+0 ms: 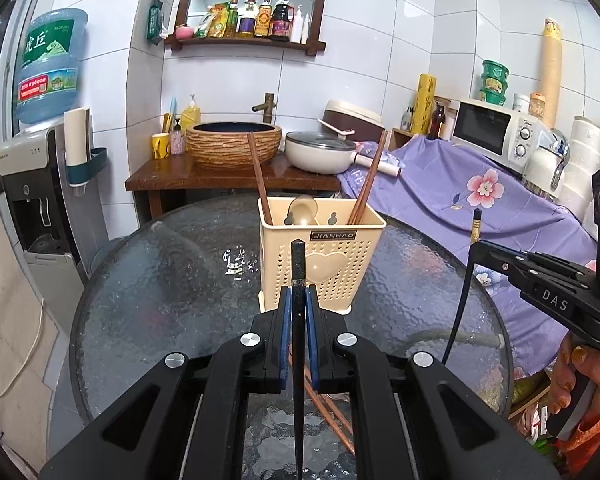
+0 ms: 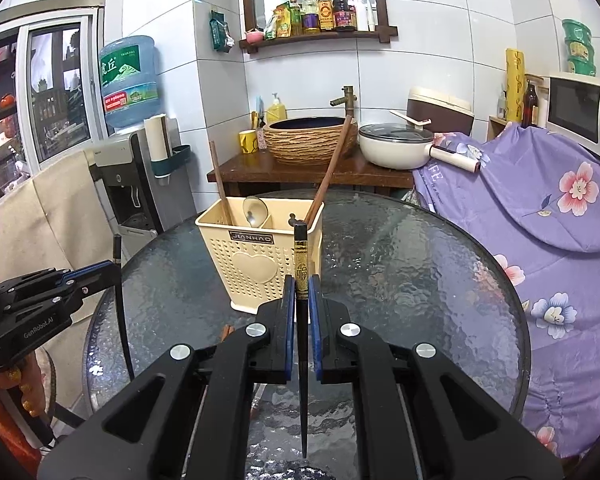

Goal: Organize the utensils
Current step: 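Lift both black chopsticks and carry them above the cream holder, then lower both black chopsticks into the holder and open both tools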

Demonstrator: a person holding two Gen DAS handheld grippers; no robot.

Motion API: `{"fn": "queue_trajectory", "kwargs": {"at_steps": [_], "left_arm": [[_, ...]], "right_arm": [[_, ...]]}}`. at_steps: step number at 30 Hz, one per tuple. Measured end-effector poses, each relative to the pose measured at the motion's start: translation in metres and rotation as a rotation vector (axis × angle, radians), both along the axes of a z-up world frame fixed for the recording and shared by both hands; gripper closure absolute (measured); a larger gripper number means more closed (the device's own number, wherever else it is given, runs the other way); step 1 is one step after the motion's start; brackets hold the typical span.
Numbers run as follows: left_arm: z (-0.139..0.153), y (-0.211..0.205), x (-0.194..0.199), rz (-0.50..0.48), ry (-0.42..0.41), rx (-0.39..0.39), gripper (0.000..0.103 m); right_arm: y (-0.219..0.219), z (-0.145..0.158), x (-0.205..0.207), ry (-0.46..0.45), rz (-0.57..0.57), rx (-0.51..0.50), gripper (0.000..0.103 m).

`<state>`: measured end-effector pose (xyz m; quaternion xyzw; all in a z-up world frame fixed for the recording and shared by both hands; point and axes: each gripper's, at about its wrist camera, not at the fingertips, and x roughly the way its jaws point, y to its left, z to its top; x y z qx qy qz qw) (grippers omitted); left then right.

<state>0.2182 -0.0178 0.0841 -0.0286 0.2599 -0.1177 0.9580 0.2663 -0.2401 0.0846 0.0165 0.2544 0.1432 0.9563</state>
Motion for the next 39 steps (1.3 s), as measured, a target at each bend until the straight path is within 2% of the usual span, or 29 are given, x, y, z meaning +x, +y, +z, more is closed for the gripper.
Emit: {"fn": "queue_trajectory", "kwargs": {"at_steps": [5, 28, 34, 39], "left_arm": [[0.01, 0.003, -0.005, 0.002, -0.028, 0.0, 0.096], [0.027, -0.001, -0.001, -0.028, -0.054, 0.015, 0.096], [0.045, 0.001, 0.01, -0.046, -0.059, 0.013, 0.096], [0.079, 0.003, 0.025, -0.046, -0.086, -0.001, 0.096]], "right_arm": [[-0.002, 0.005, -0.005, -0.014, -0.002, -0.008, 0.095], [0.003, 0.025, -0.001, -0.02, 0.036, -0.012, 0.095], [0.004, 0.043, 0.009, -0.018, 0.061, 0.015, 0.095], [0.007, 0.08, 0.018, -0.06, 0.078, 0.034, 0.095]]}}
